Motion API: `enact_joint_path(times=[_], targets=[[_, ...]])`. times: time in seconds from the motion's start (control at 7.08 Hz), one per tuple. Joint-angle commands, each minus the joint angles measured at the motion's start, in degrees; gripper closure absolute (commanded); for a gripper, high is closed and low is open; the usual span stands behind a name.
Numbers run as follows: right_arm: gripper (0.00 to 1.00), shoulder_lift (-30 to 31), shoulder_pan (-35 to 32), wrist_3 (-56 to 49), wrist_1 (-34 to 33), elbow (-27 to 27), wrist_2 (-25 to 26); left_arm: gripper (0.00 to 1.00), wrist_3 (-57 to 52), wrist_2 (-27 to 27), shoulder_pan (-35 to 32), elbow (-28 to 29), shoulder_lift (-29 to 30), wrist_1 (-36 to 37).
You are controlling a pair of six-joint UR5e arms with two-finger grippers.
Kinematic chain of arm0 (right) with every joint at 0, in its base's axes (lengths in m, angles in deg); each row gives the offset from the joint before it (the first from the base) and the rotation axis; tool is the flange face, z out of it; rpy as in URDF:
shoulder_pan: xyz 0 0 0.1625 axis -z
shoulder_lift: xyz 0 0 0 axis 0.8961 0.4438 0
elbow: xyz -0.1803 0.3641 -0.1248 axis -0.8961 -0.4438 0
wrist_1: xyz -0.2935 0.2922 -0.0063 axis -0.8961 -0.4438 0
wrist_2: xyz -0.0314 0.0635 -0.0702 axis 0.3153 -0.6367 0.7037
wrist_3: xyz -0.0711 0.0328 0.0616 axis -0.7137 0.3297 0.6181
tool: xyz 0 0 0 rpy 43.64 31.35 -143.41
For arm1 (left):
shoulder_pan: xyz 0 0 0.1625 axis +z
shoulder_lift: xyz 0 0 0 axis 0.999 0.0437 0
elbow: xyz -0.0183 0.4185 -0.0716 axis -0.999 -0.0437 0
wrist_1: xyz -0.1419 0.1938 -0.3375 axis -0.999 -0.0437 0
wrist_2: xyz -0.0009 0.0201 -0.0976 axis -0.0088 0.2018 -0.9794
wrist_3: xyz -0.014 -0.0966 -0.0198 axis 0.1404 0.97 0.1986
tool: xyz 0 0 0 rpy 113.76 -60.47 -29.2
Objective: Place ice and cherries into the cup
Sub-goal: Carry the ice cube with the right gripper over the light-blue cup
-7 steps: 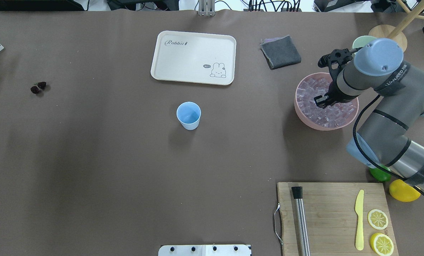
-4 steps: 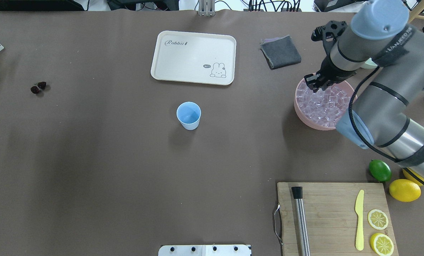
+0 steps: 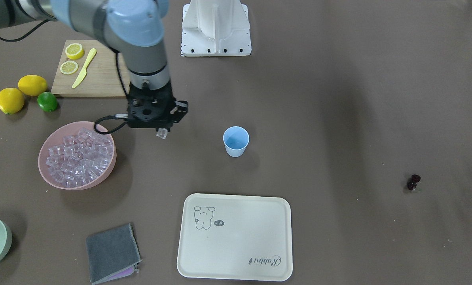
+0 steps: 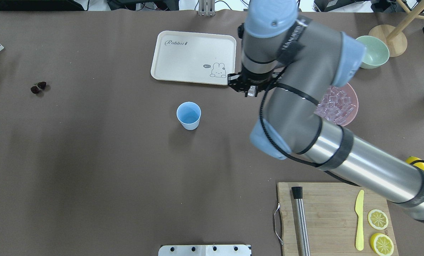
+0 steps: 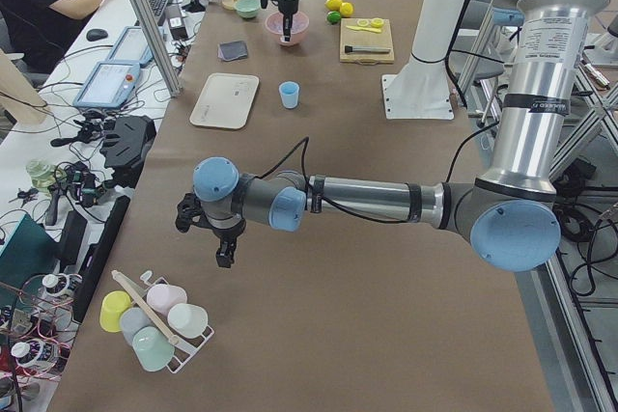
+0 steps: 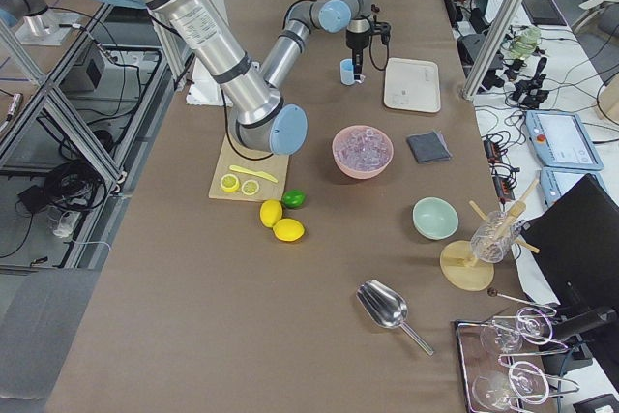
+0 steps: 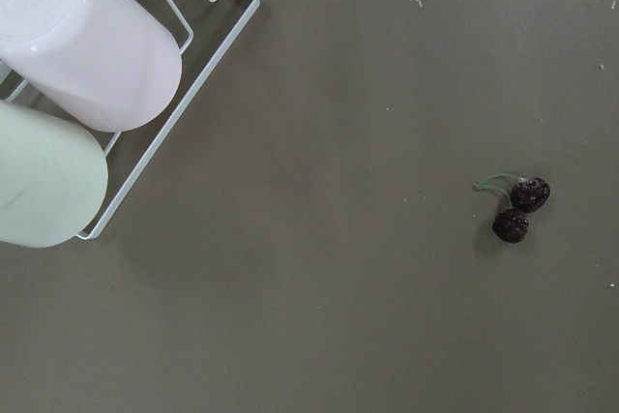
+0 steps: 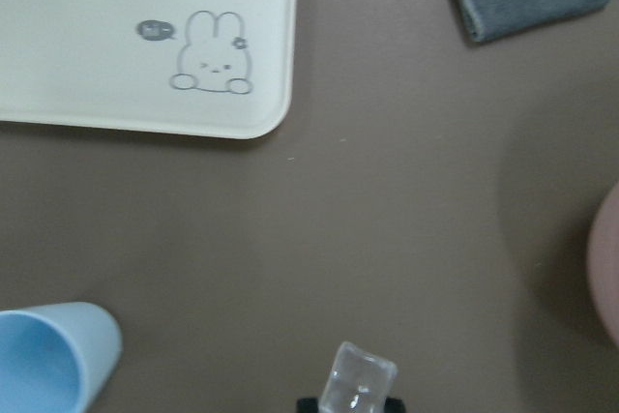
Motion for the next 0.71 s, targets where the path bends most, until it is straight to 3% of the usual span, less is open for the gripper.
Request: enact_joint_path(times=[0.0, 0.28, 0.42, 0.56], targets=[[0.73, -10.5, 5.1, 9.7, 3.5, -11.3, 3.0, 0.02, 0.0, 0.0, -0.1, 0.1, -0.1, -0.4], [0.71, -10.6, 6.9, 12.7, 9.2, -12.8, 5.6, 0.02, 0.0, -0.1, -0.1, 0.1, -0.1, -0.4], [0.6, -10.2, 6.9, 12.1, 9.8, -12.8, 5.5, 0.02, 0.0, -0.1, -0.1, 0.1, -0.1, -0.4], [0.37, -10.1, 6.9, 11.9, 10.1, -12.8, 5.5, 0.02, 0.0, -0.1, -0.1, 0.1, -0.1, -0.4]])
